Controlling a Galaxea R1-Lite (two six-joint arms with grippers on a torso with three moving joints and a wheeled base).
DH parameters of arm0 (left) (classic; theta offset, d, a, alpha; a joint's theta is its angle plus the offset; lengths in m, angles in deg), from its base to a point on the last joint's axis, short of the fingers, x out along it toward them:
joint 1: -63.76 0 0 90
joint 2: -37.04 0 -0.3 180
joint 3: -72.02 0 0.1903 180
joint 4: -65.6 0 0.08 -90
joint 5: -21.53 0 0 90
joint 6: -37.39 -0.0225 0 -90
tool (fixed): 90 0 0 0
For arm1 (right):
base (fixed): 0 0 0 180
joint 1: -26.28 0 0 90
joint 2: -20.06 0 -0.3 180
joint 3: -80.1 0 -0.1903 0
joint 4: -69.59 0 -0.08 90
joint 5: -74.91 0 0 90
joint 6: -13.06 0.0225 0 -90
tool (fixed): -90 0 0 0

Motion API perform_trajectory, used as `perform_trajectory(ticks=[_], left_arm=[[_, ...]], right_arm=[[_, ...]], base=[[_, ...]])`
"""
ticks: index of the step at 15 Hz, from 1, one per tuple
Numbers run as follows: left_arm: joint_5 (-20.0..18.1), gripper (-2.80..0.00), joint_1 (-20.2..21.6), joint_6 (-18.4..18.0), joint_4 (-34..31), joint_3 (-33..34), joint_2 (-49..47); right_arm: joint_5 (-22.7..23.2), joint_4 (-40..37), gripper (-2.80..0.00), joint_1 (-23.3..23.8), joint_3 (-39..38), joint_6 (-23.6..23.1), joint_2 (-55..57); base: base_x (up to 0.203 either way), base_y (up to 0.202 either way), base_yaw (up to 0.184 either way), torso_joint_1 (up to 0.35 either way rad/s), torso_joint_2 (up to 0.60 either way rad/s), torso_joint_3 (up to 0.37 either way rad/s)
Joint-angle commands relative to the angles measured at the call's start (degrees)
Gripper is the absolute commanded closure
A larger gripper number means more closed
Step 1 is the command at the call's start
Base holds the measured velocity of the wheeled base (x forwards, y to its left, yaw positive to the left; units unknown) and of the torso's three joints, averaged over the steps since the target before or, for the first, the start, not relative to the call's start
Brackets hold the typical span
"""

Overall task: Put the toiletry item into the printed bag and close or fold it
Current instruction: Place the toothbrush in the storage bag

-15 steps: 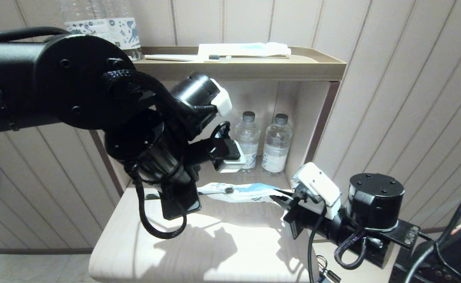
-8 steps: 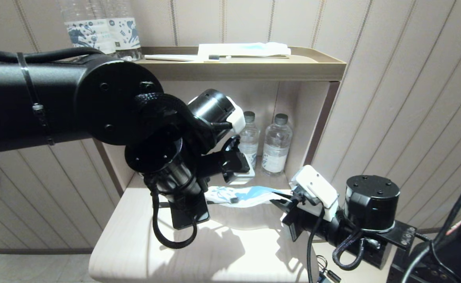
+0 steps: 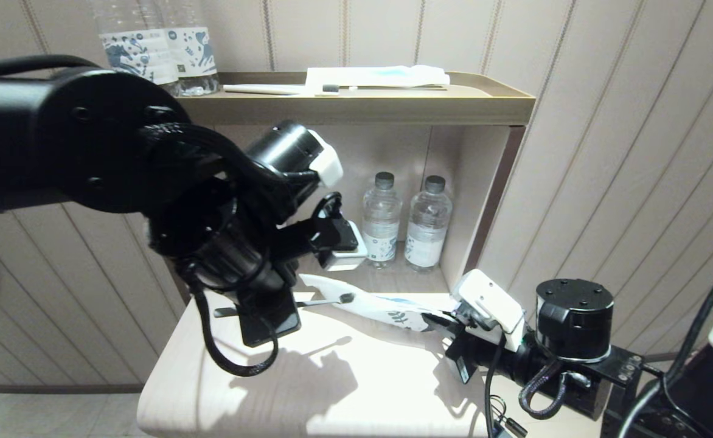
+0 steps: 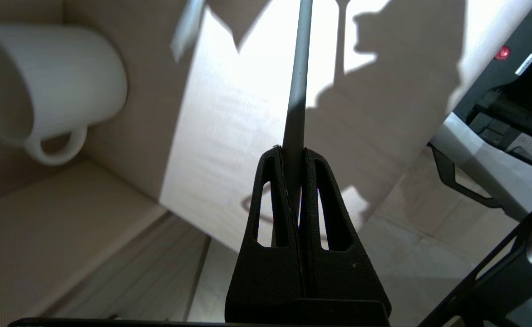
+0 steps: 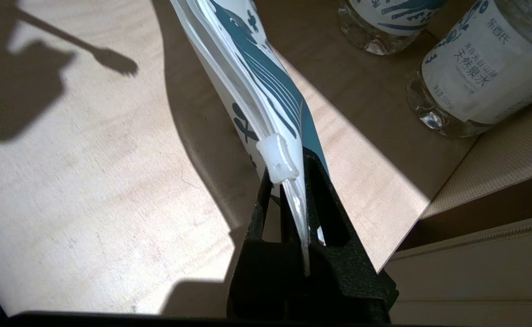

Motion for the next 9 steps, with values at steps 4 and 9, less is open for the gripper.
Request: perform_trajectory(ticks=[4, 9], left_arm=[[-0.45, 0.00, 2.44, -0.32, -0.13, 10.15, 13.03], [-0.52, 0.00, 2.51, -0.42, -0.09, 10.07, 13.50]], right_arm=[[0.01, 10.55, 0.00, 0.67, -3.88, -3.96, 7.70], [-0.38, 20.03, 0.00, -1.82, -8.50, -8.09, 11.35]], base=[[0.000, 0.000, 0.000, 0.000, 0.00, 0.000], [0.000, 0.000, 0.000, 0.000, 0.00, 0.000]])
